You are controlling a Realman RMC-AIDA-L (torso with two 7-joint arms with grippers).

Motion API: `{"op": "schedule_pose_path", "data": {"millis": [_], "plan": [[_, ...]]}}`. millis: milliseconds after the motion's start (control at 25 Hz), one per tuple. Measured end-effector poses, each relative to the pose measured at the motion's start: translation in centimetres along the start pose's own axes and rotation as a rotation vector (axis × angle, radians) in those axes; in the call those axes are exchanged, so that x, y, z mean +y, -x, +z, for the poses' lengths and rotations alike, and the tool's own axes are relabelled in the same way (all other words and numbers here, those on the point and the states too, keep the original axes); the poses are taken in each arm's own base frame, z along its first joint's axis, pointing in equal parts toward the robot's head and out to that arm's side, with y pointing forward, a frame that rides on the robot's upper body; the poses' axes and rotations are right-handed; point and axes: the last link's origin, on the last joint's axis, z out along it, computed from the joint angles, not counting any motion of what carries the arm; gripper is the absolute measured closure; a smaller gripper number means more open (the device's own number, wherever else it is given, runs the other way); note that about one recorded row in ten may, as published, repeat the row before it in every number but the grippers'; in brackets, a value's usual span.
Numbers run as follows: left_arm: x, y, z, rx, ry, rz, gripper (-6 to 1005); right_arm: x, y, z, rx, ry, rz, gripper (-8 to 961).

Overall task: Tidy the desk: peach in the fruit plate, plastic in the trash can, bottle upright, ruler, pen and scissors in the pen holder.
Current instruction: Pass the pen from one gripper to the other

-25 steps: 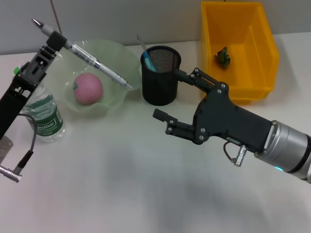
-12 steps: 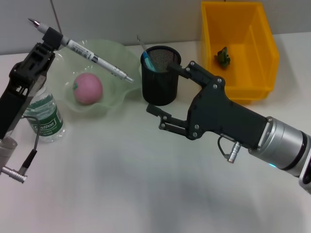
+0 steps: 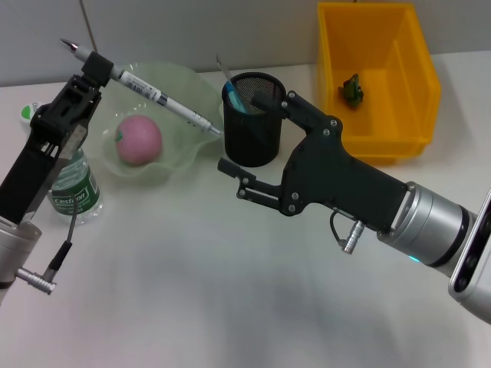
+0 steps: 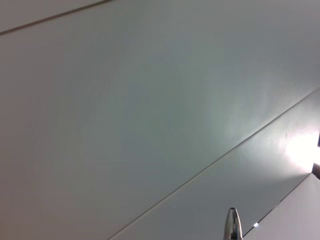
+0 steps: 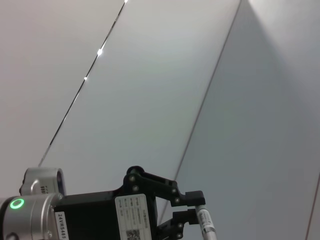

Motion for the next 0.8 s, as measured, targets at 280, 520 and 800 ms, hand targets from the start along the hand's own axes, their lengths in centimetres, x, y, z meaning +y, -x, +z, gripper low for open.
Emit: {"op": "schedule_pose_path", "data": {"millis": [280, 520, 800], "plan": [[-0.1, 0.09, 0.21, -0.005, -0.005, -0.003, 855, 0.18, -0.04, -0.05, 0.004, 0.009, 0.003, 163], [-0.17, 0.15, 0.36, -0.008, -0.008, -0.006, 855, 0.08, -0.05, 0.13, 0.003, 0.009, 0.001, 163], [-0.2, 0.21, 0.86, -0.016, -0.004, -0.004, 855, 0.12, -0.3, 0.56, 0.018, 0.031, -0.003, 164]]}}
